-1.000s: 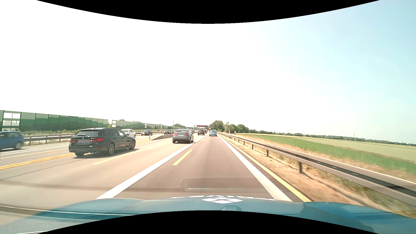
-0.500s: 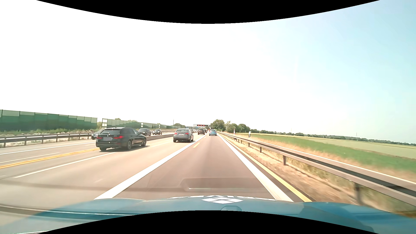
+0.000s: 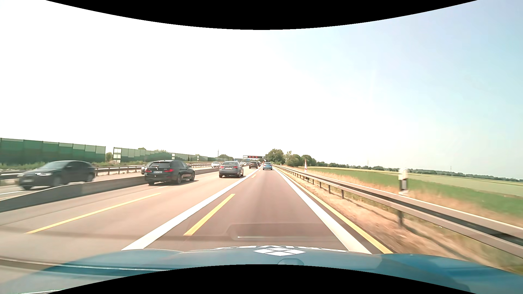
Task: Follow the waypoints while adhering to traffic rules and regulations
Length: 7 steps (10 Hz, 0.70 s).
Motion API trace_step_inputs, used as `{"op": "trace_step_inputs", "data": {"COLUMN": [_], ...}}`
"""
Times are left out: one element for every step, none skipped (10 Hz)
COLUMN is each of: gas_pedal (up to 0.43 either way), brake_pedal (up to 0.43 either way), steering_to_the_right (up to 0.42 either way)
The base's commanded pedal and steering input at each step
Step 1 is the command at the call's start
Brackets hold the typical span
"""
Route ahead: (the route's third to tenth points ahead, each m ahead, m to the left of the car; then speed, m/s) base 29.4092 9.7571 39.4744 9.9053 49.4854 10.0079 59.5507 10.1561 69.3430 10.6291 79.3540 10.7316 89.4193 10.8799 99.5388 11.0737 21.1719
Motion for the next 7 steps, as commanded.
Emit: {"op": "trace_step_inputs", "data": {"gas_pedal": [0.118, 0.118, 0.118, 0.118, 0.118, 0.118, 0.118], "brake_pedal": [0.000, 0.000, 0.000, 0.000, 0.000, 0.000, 0.000], "steering_to_the_right": [-0.001, -0.001, -0.001, 0.000, 0.000, 0.000, 0.000]}}
